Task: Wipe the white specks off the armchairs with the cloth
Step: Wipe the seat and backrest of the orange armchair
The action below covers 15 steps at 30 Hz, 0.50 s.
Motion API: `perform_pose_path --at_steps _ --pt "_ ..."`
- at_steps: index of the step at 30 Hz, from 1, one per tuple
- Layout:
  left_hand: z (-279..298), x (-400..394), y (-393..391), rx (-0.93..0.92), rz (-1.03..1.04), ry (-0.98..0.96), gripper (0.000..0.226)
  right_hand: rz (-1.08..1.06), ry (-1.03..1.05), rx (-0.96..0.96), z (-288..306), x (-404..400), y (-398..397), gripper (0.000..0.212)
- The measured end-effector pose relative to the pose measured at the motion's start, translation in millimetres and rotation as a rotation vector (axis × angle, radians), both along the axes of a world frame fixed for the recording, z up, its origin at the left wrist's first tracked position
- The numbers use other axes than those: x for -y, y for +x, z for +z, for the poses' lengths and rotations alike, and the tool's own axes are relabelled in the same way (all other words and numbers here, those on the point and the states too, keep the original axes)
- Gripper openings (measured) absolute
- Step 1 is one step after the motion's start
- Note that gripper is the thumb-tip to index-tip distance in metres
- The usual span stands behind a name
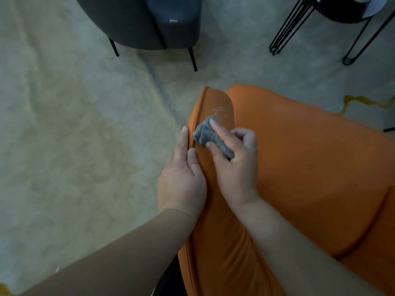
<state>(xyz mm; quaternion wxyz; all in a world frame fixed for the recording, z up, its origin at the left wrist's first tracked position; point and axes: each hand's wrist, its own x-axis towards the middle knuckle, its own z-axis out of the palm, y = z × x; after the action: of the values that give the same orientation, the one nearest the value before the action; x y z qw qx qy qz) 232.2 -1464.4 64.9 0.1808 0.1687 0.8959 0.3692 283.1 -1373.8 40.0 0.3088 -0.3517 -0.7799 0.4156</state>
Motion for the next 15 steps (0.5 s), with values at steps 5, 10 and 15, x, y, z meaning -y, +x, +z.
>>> perform_pose_path --at_steps 5,10,15 --pt "4.2 -3.3 2.1 -0.039 -0.033 -0.083 0.058 0.005 -0.020 0.013 -4.4 -18.9 -18.4 0.044" --pt "7.6 -3.6 4.4 -0.034 -0.045 -0.109 0.054 -0.047 -0.129 0.002 -12.1 -44.9 -40.8 0.041" --pt "7.3 -5.4 2.4 -0.046 -0.033 -0.114 0.059 0.056 0.061 -0.068 -7.8 -2.2 -0.6 0.045"
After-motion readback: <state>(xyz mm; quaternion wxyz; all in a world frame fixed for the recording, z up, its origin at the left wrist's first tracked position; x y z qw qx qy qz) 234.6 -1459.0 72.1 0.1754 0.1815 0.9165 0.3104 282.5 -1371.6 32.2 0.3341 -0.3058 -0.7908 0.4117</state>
